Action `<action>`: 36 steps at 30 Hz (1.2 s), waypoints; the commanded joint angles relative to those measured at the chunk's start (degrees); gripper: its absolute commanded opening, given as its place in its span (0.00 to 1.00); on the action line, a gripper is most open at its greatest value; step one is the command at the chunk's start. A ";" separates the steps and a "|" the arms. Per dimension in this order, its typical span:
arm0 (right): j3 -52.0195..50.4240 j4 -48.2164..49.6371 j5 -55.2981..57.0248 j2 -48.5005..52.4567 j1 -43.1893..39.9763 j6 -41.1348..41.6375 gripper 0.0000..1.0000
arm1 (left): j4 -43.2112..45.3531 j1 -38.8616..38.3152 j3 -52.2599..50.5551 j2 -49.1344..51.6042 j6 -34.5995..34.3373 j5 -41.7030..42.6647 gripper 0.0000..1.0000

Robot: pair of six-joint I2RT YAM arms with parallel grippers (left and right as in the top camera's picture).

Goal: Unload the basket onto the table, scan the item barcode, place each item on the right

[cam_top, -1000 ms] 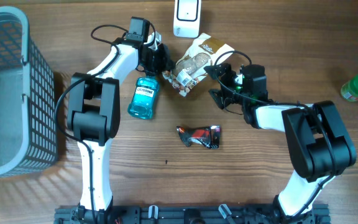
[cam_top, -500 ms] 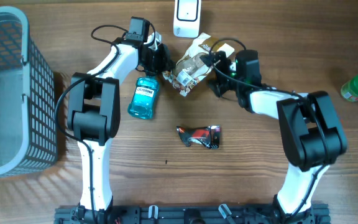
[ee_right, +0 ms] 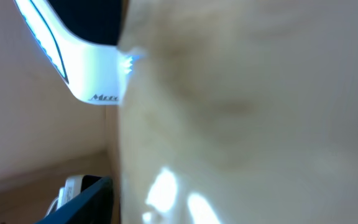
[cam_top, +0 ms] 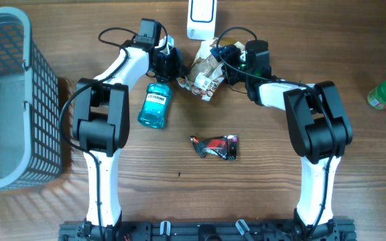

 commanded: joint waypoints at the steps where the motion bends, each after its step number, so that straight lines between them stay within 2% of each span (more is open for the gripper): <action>1: -2.84 -2.89 -1.99 6.38 1.09 -3.78 0.58 | -0.92 0.17 -0.83 3.43 0.09 -2.16 0.04; 9: -2.86 -6.86 -7.93 6.38 1.03 -10.78 0.40 | -0.94 0.28 -0.83 3.43 0.28 -2.36 0.04; 18: -2.86 -7.15 -13.99 5.31 0.07 -11.21 0.20 | -1.55 0.55 -0.83 3.43 0.28 -2.36 0.04; 24: -2.86 -9.49 -15.63 3.06 -2.05 -13.68 0.15 | -1.62 0.55 -0.81 3.43 0.31 -2.36 0.06; 25: -2.86 -10.23 -15.82 2.54 -2.38 -13.70 0.14 | -1.66 0.55 -0.83 3.43 0.28 -2.36 0.12; 28: -2.86 -12.79 -16.48 0.31 -3.19 -14.32 0.11 | -1.84 0.55 -0.83 3.43 0.28 -2.34 0.44; 29: -2.86 -13.29 -16.48 -0.28 -3.32 -14.82 0.11 | -1.84 0.55 -0.83 3.43 0.28 -2.34 0.68; 30: -2.86 -14.12 -16.85 -1.33 -3.50 -15.34 0.10 | -1.81 0.55 -0.83 3.43 0.31 -2.34 1.00; 36: -2.86 -20.96 -17.68 -8.15 -5.05 -19.85 0.09 | -1.77 0.55 -0.81 3.41 0.31 -2.36 1.00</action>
